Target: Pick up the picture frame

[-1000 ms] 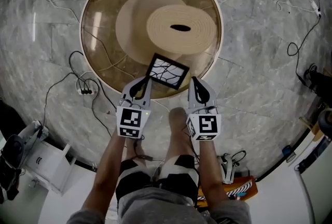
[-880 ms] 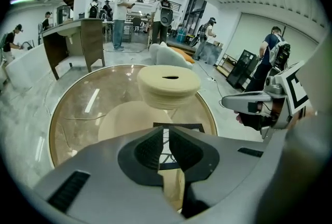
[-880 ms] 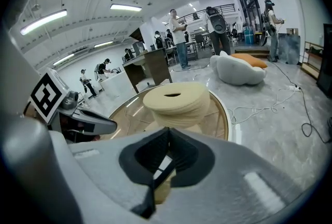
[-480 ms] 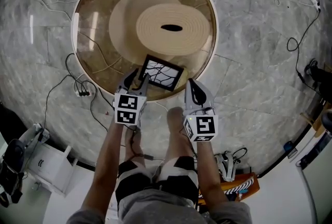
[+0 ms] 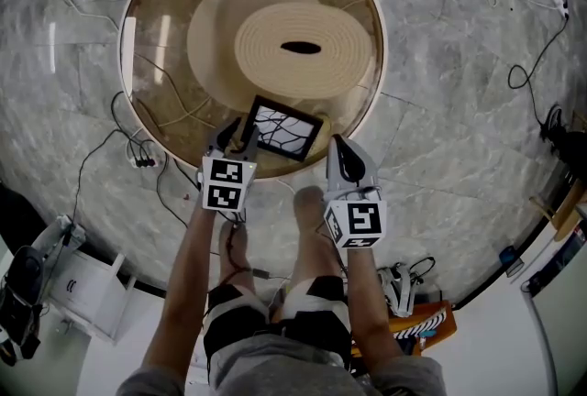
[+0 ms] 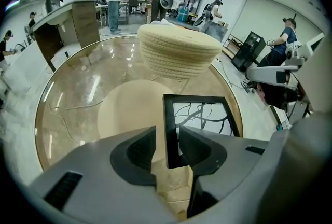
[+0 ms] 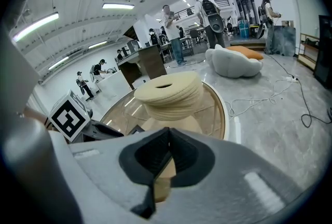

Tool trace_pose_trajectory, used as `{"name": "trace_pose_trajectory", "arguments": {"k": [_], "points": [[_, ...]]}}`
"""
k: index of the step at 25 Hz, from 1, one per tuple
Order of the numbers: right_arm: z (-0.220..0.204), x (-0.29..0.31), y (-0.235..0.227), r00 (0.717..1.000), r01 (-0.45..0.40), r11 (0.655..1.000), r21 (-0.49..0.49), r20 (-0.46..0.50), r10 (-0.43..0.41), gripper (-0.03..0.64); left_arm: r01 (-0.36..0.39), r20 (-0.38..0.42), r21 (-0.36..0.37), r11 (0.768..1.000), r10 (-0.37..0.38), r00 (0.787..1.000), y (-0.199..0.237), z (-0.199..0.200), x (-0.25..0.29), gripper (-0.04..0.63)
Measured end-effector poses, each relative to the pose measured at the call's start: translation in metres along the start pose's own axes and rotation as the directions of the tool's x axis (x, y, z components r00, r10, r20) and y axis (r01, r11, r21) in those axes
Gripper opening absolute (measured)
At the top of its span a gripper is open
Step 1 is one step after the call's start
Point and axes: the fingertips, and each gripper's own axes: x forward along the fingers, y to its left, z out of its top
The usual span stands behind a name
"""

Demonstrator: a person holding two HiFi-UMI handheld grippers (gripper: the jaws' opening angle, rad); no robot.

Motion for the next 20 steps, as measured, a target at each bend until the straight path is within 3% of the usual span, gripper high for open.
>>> {"name": "trace_pose_trajectory", "arguments": {"k": [7,11,20], "points": [[-0.0013,0.0006,0.0002,1.0,0.003,1.0,0.008,-0.004,-0.003,-0.002,0.033,-0.016,-0.007,0.999,-0.033,0.999,-0.0009,-0.0015,0.0027,0.143],[-0.0023,0.0009,0.0019,1.0,0.001,1.0,0.016,-0.003,-0.001,-0.002,0.06,-0.021,-0.012,0.998,-0.06,0.998,-0.0047,-0.0017,0.0038,0.098],[-0.0054,0.0015,0.0039,1.0,0.003,1.0,0.023,-0.013,-0.003,-0.002,0.046,0.009,-0.035,0.998,-0.046,0.999,-0.0014,-0.0012,0.005,0.079]]}}
